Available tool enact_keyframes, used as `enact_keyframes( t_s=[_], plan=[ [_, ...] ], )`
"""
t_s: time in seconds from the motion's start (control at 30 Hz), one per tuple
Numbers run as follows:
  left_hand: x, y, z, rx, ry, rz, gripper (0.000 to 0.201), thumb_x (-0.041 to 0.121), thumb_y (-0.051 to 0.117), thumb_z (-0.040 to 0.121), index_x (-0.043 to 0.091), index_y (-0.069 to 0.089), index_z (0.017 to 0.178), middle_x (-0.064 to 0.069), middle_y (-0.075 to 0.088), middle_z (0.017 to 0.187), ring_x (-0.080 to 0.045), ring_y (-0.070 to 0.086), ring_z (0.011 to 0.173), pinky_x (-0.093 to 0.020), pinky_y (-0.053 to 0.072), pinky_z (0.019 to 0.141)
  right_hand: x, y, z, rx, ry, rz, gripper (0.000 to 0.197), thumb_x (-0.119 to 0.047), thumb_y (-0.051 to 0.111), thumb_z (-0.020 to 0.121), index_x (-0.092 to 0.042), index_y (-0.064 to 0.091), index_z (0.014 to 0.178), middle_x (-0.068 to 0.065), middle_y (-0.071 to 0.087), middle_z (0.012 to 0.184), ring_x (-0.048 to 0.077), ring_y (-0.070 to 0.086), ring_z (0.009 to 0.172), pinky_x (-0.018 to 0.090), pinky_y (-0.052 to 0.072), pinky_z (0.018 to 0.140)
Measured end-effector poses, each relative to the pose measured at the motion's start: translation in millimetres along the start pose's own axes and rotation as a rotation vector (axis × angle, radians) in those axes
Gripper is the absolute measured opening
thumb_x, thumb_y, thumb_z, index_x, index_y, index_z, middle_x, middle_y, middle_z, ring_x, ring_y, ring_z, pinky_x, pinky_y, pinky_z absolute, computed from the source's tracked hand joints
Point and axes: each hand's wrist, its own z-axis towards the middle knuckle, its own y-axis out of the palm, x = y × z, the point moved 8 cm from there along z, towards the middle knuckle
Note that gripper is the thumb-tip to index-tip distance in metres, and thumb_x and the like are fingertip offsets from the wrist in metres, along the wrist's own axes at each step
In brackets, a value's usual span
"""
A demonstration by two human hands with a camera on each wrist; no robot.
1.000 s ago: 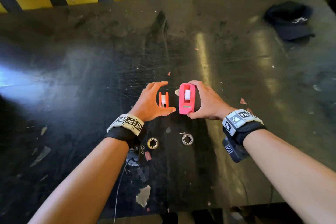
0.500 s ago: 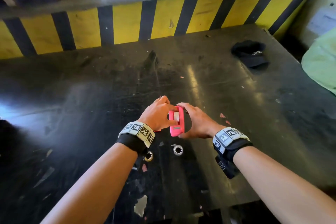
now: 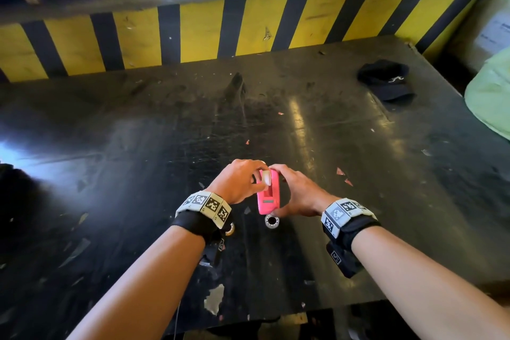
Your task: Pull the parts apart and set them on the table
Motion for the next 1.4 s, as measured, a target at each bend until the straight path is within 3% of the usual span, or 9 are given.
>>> enact_keyframes(
  t_s=[0.17, 0.5, 0.8, 0.9, 0.97, 1.07, 1.13, 1.23, 1.4],
  plan=[
    [-7, -2, -1, 0.048, 0.002, -0.035, 0.037, 0.029, 0.079, 0.087, 0.025, 0.069, 0.122, 0.009, 0.074, 0.099, -0.007, 0.066, 0.086, -0.015, 0.047, 0.076, 17, 2, 9, -0.027, 0.054, 0.004, 0.111, -0.038, 0.097, 0.064, -0.033, 0.03, 0.152, 0.0, 0.055, 0.136, 0.021, 0.051, 0.126, 0.034, 0.043, 0.098],
    [-51, 21, -3, 0.032, -0.117, -0.077, 0.036, 0.026, 0.08, 0.086, 0.022, 0.07, 0.12, 0.01, 0.065, 0.095, -0.008, 0.059, 0.084, -0.022, 0.046, 0.081, 70, 15, 84, -0.055, 0.164, -0.089, 0.113, -0.025, 0.096, 0.062, -0.029, 0.026, 0.15, 0.006, 0.057, 0.126, 0.034, 0.061, 0.116, 0.04, 0.05, 0.093],
    [-77, 46, -2, 0.006, -0.178, -0.139, 0.036, 0.023, 0.08, 0.086, 0.022, 0.069, 0.12, 0.01, 0.066, 0.095, -0.01, 0.065, 0.085, -0.025, 0.055, 0.082, 99, 52, 128, -0.082, 0.243, -0.161, 0.125, -0.029, 0.096, 0.066, -0.035, 0.012, 0.159, 0.011, 0.055, 0.148, 0.041, 0.05, 0.135, 0.053, 0.046, 0.107],
    [-79, 50, -2, 0.017, -0.177, -0.141, 0.036, 0.023, 0.08, 0.086, 0.022, 0.07, 0.12, 0.01, 0.065, 0.095, -0.01, 0.064, 0.084, -0.022, 0.053, 0.08, 101, 52, 124, -0.076, 0.256, -0.179, 0.137, -0.035, 0.096, 0.065, -0.036, 0.002, 0.164, 0.005, 0.032, 0.167, 0.04, 0.037, 0.148, 0.06, 0.039, 0.115],
    [-78, 51, -2, 0.024, -0.171, -0.142, 0.035, 0.024, 0.081, 0.085, 0.022, 0.07, 0.119, 0.01, 0.066, 0.096, -0.008, 0.063, 0.083, -0.021, 0.052, 0.08, 89, 42, 111, 0.029, 0.229, -0.175, 0.124, -0.041, 0.092, 0.068, -0.035, 0.013, 0.163, 0.002, 0.028, 0.166, 0.037, 0.035, 0.148, 0.061, 0.038, 0.114],
    [-75, 50, -2, 0.027, -0.172, -0.136, 0.036, 0.023, 0.08, 0.085, 0.022, 0.069, 0.12, 0.009, 0.066, 0.098, -0.008, 0.063, 0.084, -0.024, 0.054, 0.081, 60, 23, 84, 0.248, 0.082, 0.004, 0.05, -0.037, 0.082, 0.082, -0.028, 0.067, 0.129, 0.0, 0.063, 0.131, 0.023, 0.062, 0.115, 0.048, 0.051, 0.101],
    [-71, 48, -3, 0.027, -0.169, -0.128, 0.035, 0.022, 0.08, 0.085, 0.023, 0.07, 0.119, 0.007, 0.069, 0.098, -0.01, 0.064, 0.084, -0.028, 0.057, 0.083, 47, 32, 67, 0.097, 0.095, 0.275, 0.023, -0.035, 0.084, 0.086, -0.025, 0.079, 0.106, -0.006, 0.076, 0.108, 0.01, 0.069, 0.096, 0.037, 0.055, 0.095],
    [-62, 46, -5, 0.031, -0.148, -0.118, 0.033, 0.022, 0.081, 0.084, 0.023, 0.071, 0.115, 0.006, 0.073, 0.098, -0.012, 0.067, 0.084, -0.033, 0.059, 0.085, 34, 43, 46, -0.098, 0.115, 0.433, 0.024, -0.044, 0.084, 0.085, -0.026, 0.083, 0.101, -0.011, 0.08, 0.102, 0.004, 0.071, 0.101, 0.026, 0.051, 0.089],
    [-48, 44, -10, 0.029, -0.115, -0.128, 0.032, 0.023, 0.081, 0.084, 0.024, 0.072, 0.114, 0.006, 0.073, 0.096, -0.012, 0.069, 0.086, -0.033, 0.06, 0.085, 30, 32, 35, -0.008, 0.097, 0.462, 0.024, -0.036, 0.084, 0.087, -0.02, 0.083, 0.105, -0.01, 0.08, 0.092, 0.006, 0.073, 0.091, 0.024, 0.05, 0.085]
  ],
)
